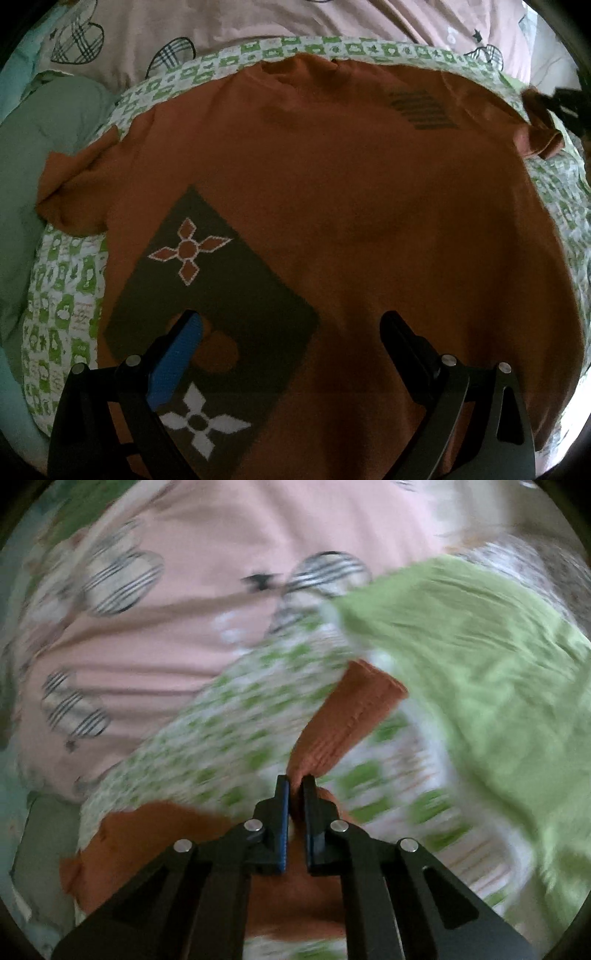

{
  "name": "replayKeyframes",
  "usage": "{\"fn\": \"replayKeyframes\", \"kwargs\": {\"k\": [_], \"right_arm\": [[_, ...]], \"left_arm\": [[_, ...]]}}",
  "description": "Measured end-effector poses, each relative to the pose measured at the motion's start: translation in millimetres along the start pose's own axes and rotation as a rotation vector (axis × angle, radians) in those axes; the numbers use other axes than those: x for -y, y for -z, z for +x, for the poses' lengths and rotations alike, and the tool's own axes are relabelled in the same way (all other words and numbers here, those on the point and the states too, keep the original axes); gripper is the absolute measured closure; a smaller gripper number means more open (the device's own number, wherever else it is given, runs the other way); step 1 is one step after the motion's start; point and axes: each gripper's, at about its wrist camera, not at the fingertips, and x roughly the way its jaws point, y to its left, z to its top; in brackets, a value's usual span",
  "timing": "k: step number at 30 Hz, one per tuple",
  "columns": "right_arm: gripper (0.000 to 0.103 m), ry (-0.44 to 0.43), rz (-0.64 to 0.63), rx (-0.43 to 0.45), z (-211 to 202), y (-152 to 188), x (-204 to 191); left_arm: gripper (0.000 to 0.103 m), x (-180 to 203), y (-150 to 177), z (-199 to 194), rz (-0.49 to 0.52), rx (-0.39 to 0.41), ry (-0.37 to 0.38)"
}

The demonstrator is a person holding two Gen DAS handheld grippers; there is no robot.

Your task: Fold small clothes

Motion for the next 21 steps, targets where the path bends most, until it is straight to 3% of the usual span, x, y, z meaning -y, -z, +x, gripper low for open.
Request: {"fn": "replayKeyframes", "kwargs": {"k": [6,13,17,21], "right_arm": [[0.096,-0.182,-0.116,-0.073,31.1,36.4,-115.1],[0.096,-0.38,-0.223,-0.228,94.5,112.4,-254.5],[0.096,-0.463,-0.262,-0.32,126.3,156.4,-315.8],[0.096,-0.474,-0.328,-0.386,147.8,194.5,-352.2]], "left_arm": [[0.006,-20.5,9.3,-11.0,-0.054,0.03,0.009],[0.006,-63.1,11.6,-15.1,-0.17,0.063,0.031],[0.006,-87.5,14.3,-15.7,-0.226,0.081,0.051],[0.006,-105.1,16.0,-14.6,-0.262,0.1,0.063]]}}
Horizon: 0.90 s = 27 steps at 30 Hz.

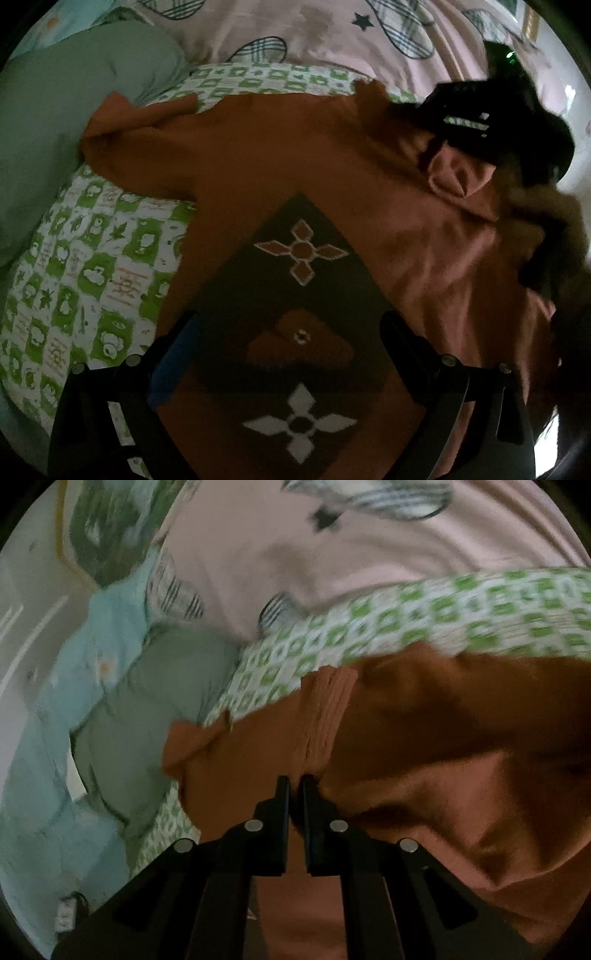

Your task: Fold small clothes

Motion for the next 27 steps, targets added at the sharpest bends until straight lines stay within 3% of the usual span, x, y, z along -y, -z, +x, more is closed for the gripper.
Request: {"fn": "replayKeyframes", "kwargs": {"k": [6,8,9,12,15,18,23,26,27], "right_arm": [[0.086,0.016,-0.003,-0.068,22.4,12.3,-1.2],[0.069,0.018,0.004,-0.038,11.5,12.9,3.2],[0.066,0.022,0.007,-0.023,6.4,13.8,5.2],[0.064,0.058,0.03,0.026,-22.1,16.3,19.2],[0.061,0.152,0.049,0.045,-46.5,26.4,40.0],[0.055,0.22,0.05,0.018,-50.6,36.9,57.2],[0.055,0.193,0.093,-0.049,-44.1,47.6,85.4],[0.055,0.185,0.061,-0.107,-36.7,54.9,82.2],[0.055,0.186,0.055,-0.116,-36.5,57.0,82.4]], "left_arm": [[0.006,-11.5,-8.4,5.4,-0.021,0.011,0.023],[0.006,-12.0,-17.6,11.4,-0.009,0.024,0.027],[0.006,-10.3,-22.7,14.0,-0.006,0.031,0.03],[0.006,-5.8,-49.1,28.0,-0.022,0.039,0.069],[0.006,0.0,-83.1,47.9,-0.072,0.036,0.148],[0.006,5.3,-118.8,73.6,-0.132,0.0,0.232],[0.006,10.2,-175.9,134.8,-0.22,-0.112,0.266],[0.012,12.6,-189.8,162.0,-0.209,-0.18,0.213],[0.021,12.5,-189.3,163.5,-0.196,-0.179,0.197]]}}
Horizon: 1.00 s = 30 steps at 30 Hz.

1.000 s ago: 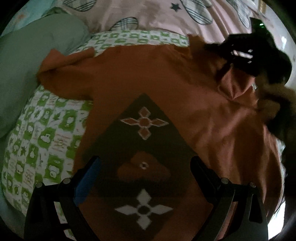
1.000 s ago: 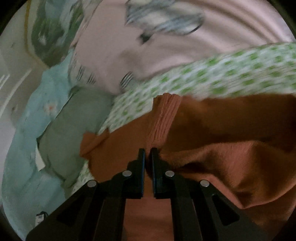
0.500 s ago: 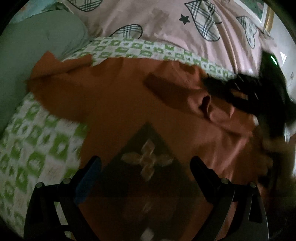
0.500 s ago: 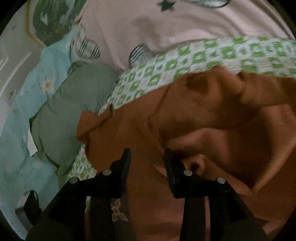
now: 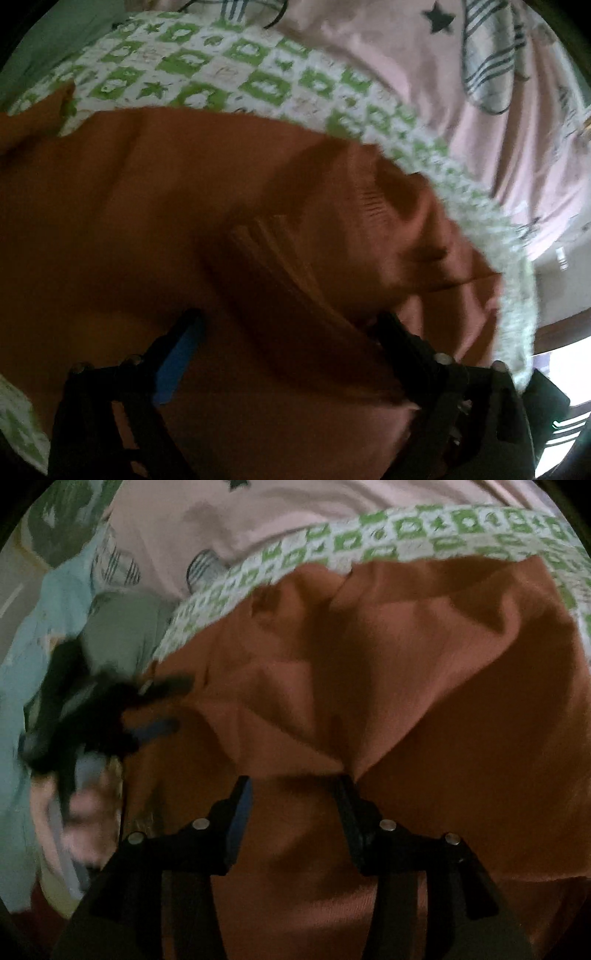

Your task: Fold small clothes

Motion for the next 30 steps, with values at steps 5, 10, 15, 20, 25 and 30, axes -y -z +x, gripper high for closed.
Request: {"fn": "replayKeyframes", "kwargs": {"k": [5,10,15,20,25,30], "right_arm": [[0.054,-0.015,0.018,-0.014,-13.4,12.0,11.1],[0.053,0.004,0.029,0.018,-36.8,20.5,14.6],[0.05,0.007,0.05,0.084,-64.9,27.0,15.7],[0.045,0.04,0.062,0.157,-95.8,33.8,23.8],[0.045,0.174,0.127,0.279,-122.1,31.3,50.9],[0.045,0.272,0.214,0.303,-135.4,17.3,89.5]], "left_arm": [[0.048,-22.8,35.2,-20.6,0.087,0.051,-0.009],[0.048,-44.5,63.3,-38.7,0.108,0.079,0.036],[0.032,-49.0,63.9,-46.8,0.091,0.112,0.114],[0.038,-45.7,56.0,-40.0,0.1,0.126,0.075],[0.097,-42.0,40.3,-37.2,0.146,0.153,0.01],[0.097,-45.0,45.2,-75.7,0.179,0.324,-0.032]]}}
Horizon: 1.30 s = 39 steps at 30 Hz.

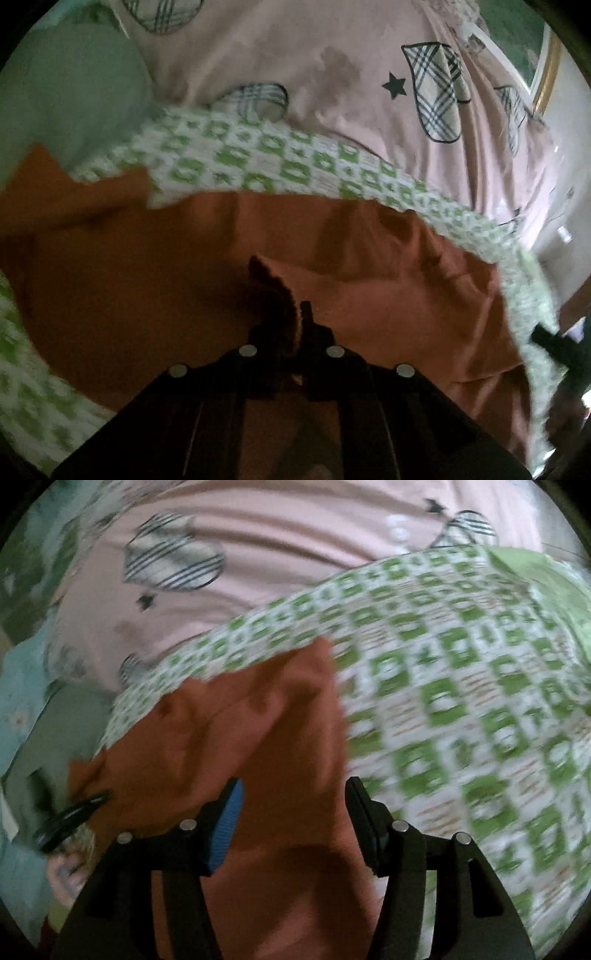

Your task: Fold small clothes

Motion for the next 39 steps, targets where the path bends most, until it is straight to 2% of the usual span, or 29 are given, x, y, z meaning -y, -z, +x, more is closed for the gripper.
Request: {"fn": "replayKeyframes", "kwargs": {"k": [3,5,8,9,10,15,18,19,21,24,26,27,28,29,31,32,33,36,39], "right_arm": [[0.045,0.011,0.01,-0.037,22.9,-16.7,5.6],[0.045,0.003,-0.004,-0.075,41.7,-22.3,0.7],[0.046,0.027,-0.051,-0.133,66.9,-22.2,-9.5],[0.054,0.023,-0.075,-0.174,77.9,-20.6,-13.1],[0.093,0.017,-0.082,-0.197,81.8,-20.2,-12.2],[0.093,-0.017,-0.029,-0.105,44.6,-42.8,14.5],[0.093,0.017,-0.031,-0.134,51.8,-41.8,19.5],[0.093,0.047,-0.056,-0.165,59.9,-37.1,17.1],[0.091,0.099,-0.069,-0.162,59.3,-32.9,13.9],[0.09,0.149,-0.086,-0.046,31.1,-28.4,0.8],[0.089,0.093,-0.133,-0.002,18.3,-22.6,-16.2],[0.088,0.068,-0.15,-0.008,18.7,-19.3,-22.6],[0.082,0.043,-0.162,-0.052,26.5,-14.5,-27.3],[0.077,0.046,-0.158,-0.086,34.3,-10.7,-27.1],[0.075,0.102,-0.137,-0.171,54.5,-0.5,-16.1],[0.075,0.099,-0.117,-0.19,58.0,3.9,-10.4],[0.075,0.074,-0.099,-0.162,51.4,7.8,-6.5],[0.074,0.082,-0.117,-0.168,36.1,18.1,-13.7],[0.062,0.007,-0.103,-0.154,19.1,27.3,-20.9]], "left_arm": [[0.097,-15.4,10.7,15.4,-0.039,-0.075,-0.021],[0.097,-24.4,18.0,16.2,-0.091,-0.088,0.005],[0.097,-22.3,21.9,16.1,-0.085,-0.087,0.001],[0.097,-19.8,22.2,15.7,-0.075,-0.085,-0.004],[0.097,-16.3,21.2,12.8,-0.064,-0.083,-0.004],[0.097,6.3,9.1,-1.0,-0.025,-0.059,0.063],[0.097,16.0,10.1,11.3,0.007,-0.077,0.018],[0.097,15.1,12.0,15.5,0.002,-0.09,0.011],[0.097,9.8,16.7,18.5,-0.017,-0.106,0.018],[0.097,8.3,22.9,15.3,0.007,-0.101,0.019],[0.097,10.6,24.5,15.4,0.028,-0.102,0.008],[0.097,12.0,25.3,15.2,0.039,-0.098,-0.001],[0.097,12.7,25.9,14.8,0.047,-0.093,-0.008],[0.097,11.8,27.1,14.1,0.052,-0.087,-0.013],[0.096,6.6,29.4,12.7,0.044,-0.088,-0.021],[0.096,0.9,31.9,11.3,0.038,-0.093,-0.023],[0.096,-2.7,33.5,9.9,0.038,-0.096,-0.024],[0.097,-18.1,40.0,1.1,0.049,-0.094,-0.111],[0.096,-38.6,38.2,-22.5,0.013,-0.053,-0.117]]}}
